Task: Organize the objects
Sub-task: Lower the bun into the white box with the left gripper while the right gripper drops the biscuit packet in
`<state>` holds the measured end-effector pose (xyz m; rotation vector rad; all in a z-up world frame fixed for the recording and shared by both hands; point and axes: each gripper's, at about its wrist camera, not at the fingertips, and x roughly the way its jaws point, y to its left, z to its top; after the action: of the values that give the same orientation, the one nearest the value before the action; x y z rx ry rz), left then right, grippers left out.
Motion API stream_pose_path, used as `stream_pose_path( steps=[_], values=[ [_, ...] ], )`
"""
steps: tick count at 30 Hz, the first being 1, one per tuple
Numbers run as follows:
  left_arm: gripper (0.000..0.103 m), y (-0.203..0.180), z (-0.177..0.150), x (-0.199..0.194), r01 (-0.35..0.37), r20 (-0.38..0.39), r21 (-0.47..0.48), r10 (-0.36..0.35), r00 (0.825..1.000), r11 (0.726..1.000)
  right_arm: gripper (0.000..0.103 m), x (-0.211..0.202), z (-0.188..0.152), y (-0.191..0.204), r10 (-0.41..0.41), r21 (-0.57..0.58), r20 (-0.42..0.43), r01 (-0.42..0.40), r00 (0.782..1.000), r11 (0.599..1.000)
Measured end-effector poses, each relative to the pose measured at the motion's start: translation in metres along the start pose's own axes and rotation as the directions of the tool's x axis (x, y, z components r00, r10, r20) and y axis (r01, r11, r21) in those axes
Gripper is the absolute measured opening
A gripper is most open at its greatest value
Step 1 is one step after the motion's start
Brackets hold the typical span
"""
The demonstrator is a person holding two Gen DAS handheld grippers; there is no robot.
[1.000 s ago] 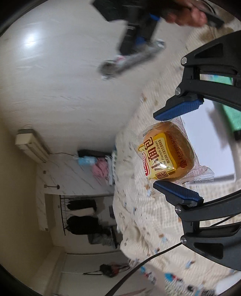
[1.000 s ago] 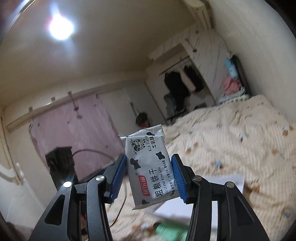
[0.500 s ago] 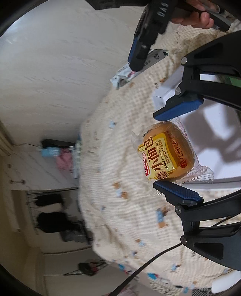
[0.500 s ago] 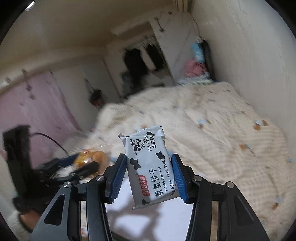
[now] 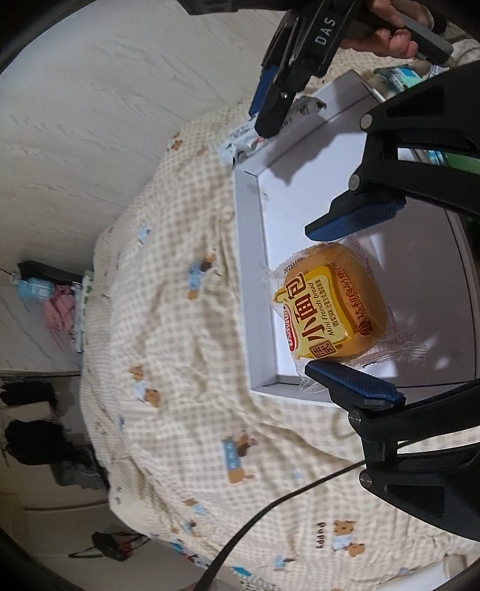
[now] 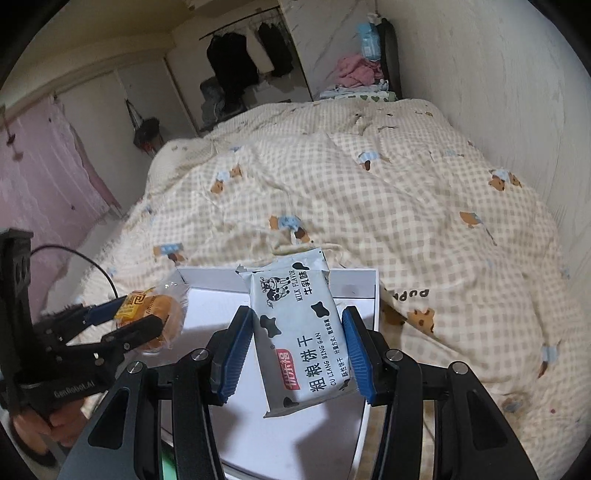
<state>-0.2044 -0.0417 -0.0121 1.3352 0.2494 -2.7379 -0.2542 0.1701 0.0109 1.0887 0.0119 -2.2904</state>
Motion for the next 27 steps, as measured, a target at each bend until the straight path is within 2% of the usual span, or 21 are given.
stream_pose_path(
  steps=[2, 4, 8, 11, 16, 18, 20, 24, 27],
  values=[
    [0.07, 0.002, -0.005, -0.002, 0.049, -0.017, -0.027, -0.05, 0.999, 0.998, 0.051, 0.004, 0.0, -0.001, -0.006, -0.003, -0.018, 0.006, 1.0, 1.0],
    [0.07, 0.002, -0.007, -0.001, 0.063, -0.03, -0.038, -0.064, 0.998, 0.997, 0.051, 0.007, 0.0, -0.001, -0.027, -0.013, -0.026, 0.027, 0.999, 1.0],
    [0.07, -0.002, -0.006, 0.002, 0.01, -0.034, -0.007, -0.011, 0.999, 1.0, 0.051, 0.013, 0.001, -0.004, -0.047, -0.006, -0.048, 0.046, 0.998, 0.999],
    [0.07, -0.003, -0.01, 0.006, 0.003, -0.06, 0.023, -0.002, 0.998, 1.0, 0.051, 0.01, -0.002, -0.003, -0.049, -0.023, -0.059, 0.048, 0.997, 0.999],
    [0.07, -0.009, -0.02, 0.007, -0.066, -0.066, 0.11, 0.074, 0.995, 0.992, 0.051, 0.01, -0.006, 0.013, -0.099, -0.127, -0.086, 0.087, 0.991, 0.988],
    [0.07, -0.011, -0.023, 0.005, -0.081, -0.052, 0.14, 0.089, 0.995, 0.987, 0.051, 0.012, -0.011, 0.024, -0.15, -0.221, -0.088, 0.127, 0.985, 0.967],
    [0.07, -0.014, -0.026, 0.003, -0.097, -0.045, 0.166, 0.106, 0.993, 0.981, 0.051, 0.015, -0.015, 0.028, -0.17, -0.258, -0.1, 0.14, 0.98, 0.956],
    [0.07, -0.02, -0.03, 0.0, -0.125, -0.023, 0.213, 0.133, 0.991, 0.969, 0.05, 0.02, -0.025, 0.022, -0.195, -0.247, -0.148, 0.154, 0.97, 0.957],
    [0.07, -0.023, -0.034, -0.002, -0.148, 0.012, 0.227, 0.149, 0.989, 0.963, 0.049, 0.018, -0.032, 0.015, -0.164, -0.225, -0.146, 0.129, 0.976, 0.966]
  ],
)
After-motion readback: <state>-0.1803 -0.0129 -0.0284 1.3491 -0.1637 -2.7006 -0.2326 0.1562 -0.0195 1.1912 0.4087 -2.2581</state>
